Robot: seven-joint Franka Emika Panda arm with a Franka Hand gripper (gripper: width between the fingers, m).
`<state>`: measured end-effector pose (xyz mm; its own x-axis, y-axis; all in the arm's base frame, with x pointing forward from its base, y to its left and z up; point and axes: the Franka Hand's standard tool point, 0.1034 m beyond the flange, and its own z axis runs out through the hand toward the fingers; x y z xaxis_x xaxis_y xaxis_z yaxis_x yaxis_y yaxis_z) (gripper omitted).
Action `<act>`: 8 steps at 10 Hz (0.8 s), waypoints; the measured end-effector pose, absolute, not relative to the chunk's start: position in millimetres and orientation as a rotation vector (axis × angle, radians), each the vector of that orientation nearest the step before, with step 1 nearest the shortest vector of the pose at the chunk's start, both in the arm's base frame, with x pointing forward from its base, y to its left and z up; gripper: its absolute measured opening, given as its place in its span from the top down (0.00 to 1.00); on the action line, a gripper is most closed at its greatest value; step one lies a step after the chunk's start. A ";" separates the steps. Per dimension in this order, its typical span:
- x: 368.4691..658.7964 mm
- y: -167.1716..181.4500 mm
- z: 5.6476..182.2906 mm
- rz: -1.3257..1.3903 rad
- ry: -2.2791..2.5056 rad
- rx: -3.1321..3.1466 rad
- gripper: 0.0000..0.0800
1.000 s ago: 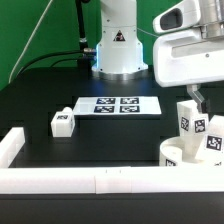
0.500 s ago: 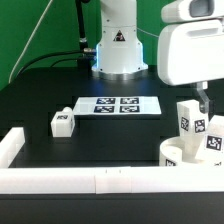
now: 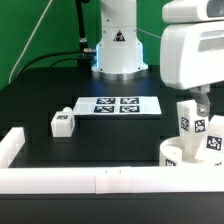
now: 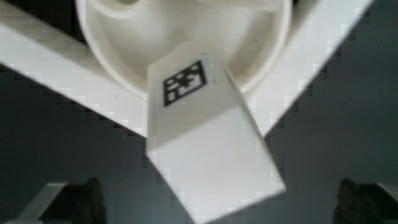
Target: Assemble stool
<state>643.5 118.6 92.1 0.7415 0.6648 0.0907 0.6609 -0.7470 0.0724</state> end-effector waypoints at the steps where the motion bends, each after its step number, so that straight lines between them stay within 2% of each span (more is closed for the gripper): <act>1: 643.7 115.4 86.8 0.155 1.182 2.851 0.19; 4: 641.8 104.3 73.6 0.151 1.378 2.725 0.19; 5: 642.1 104.3 74.2 0.153 1.333 2.749 0.19; 6: 642.1 103.7 73.9 0.154 1.294 2.769 0.33; 7: 642.2 103.2 73.9 0.154 1.293 2.769 0.33; 8: 642.3 103.4 74.1 0.157 1.248 2.793 0.56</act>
Offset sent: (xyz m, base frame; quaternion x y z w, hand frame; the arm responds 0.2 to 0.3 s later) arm -0.0066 0.0069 -0.0172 -0.0079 0.0298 -0.1658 0.9857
